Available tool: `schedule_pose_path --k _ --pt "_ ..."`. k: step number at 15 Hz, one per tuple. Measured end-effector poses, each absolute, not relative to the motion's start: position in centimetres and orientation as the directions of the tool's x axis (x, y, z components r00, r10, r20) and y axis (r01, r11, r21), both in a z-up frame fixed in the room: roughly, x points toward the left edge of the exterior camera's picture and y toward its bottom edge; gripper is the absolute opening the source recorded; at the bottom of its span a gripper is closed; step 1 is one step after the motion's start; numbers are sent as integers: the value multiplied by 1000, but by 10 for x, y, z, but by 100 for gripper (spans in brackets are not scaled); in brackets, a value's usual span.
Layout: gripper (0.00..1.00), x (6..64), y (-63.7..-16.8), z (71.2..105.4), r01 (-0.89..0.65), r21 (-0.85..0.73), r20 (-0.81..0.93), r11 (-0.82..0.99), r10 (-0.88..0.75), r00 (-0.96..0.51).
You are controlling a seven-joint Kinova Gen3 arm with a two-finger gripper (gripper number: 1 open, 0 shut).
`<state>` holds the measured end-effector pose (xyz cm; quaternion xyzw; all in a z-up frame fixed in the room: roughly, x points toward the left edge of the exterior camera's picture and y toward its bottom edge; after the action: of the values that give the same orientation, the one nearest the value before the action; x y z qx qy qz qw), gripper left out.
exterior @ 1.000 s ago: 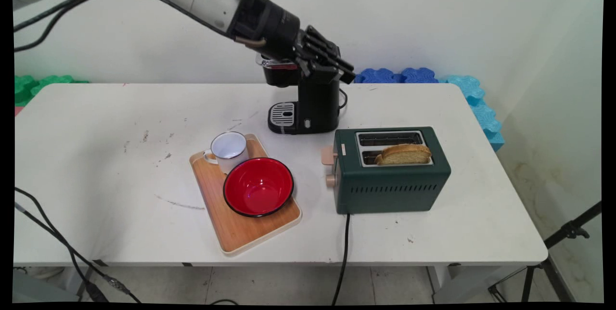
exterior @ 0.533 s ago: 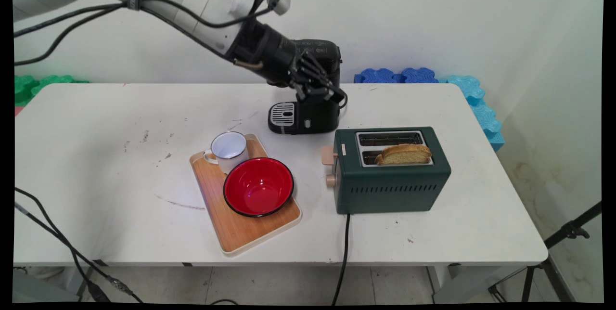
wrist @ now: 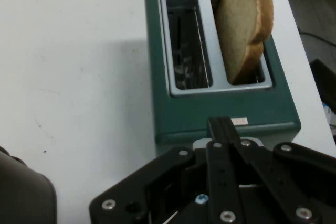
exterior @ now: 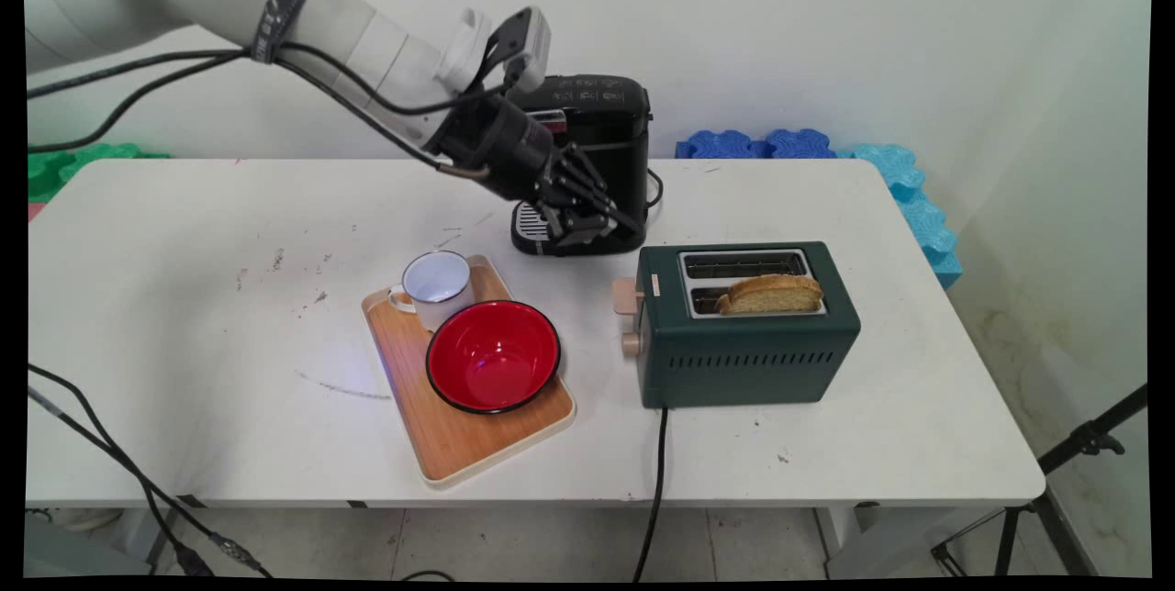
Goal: Press the toaster switch
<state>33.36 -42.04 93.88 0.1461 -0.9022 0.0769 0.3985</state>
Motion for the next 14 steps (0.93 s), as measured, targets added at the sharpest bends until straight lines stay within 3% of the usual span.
schedule_pose_path --k 14 --pt "0 337 -407 900 -258 -50 727 965 -142 -672"
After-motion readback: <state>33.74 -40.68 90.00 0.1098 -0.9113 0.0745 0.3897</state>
